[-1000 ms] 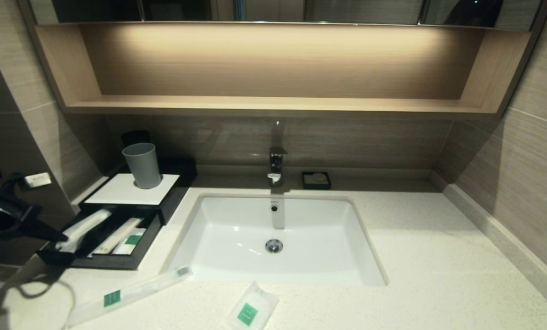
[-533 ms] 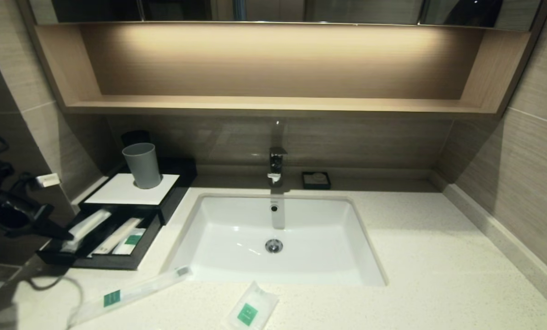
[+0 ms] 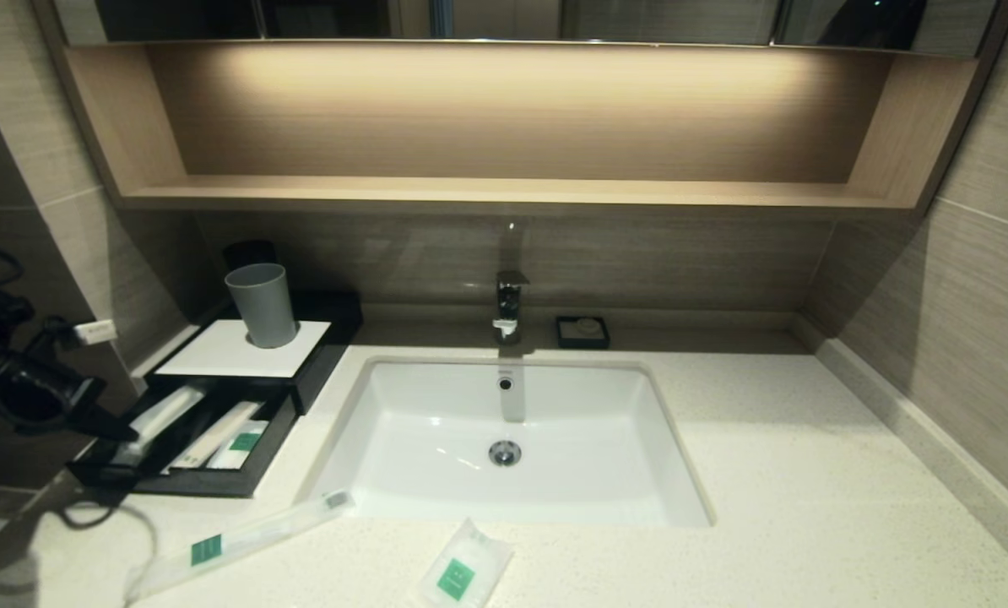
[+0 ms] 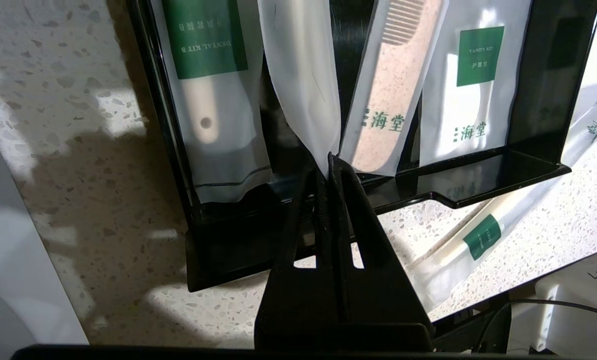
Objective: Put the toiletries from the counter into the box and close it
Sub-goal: Place the bathroom toiletry into the drawer
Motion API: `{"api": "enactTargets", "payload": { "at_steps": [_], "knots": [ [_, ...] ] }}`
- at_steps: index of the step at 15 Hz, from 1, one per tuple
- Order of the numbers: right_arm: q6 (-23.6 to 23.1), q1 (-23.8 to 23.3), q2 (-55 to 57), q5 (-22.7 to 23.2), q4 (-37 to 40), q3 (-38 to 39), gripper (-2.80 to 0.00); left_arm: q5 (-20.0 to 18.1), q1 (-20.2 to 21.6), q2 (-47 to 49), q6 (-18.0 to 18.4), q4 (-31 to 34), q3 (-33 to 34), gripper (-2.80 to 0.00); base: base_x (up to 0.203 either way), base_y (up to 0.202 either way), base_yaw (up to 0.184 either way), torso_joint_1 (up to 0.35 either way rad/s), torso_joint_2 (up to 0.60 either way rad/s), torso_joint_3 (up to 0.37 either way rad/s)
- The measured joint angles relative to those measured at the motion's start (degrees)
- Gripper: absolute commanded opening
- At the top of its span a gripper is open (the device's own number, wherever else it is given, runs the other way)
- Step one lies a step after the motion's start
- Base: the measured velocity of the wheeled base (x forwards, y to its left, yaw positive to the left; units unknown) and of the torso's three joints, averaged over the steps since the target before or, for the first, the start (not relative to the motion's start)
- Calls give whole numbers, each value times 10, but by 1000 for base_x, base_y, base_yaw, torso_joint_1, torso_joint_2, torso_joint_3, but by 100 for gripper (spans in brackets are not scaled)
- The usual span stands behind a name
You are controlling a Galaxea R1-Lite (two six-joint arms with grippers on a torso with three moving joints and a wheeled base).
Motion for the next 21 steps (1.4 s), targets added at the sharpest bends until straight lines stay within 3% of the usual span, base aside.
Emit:
{"api": "enactTargets", "payload": {
  "at_steps": [6, 7, 17, 21],
  "knots": [
    [0, 0, 0, 0, 0, 0, -280, 17, -7, 4, -3, -20, 0, -280, 0, 0, 0, 0, 0, 0],
    [0, 0, 0, 0, 0, 0, -280, 20, -8, 6, -5, -24, 0, 0, 0, 0, 0, 0, 0, 0],
    [0, 0, 0, 0, 0, 0, -280, 24, -10, 0, -8, -22, 0, 0, 0, 0, 0, 0, 0, 0],
    [0, 0, 0, 0, 0, 0, -280, 17, -22, -28, -27, -18, 0, 0, 0, 0, 0, 0, 0, 0]
  ]
}}
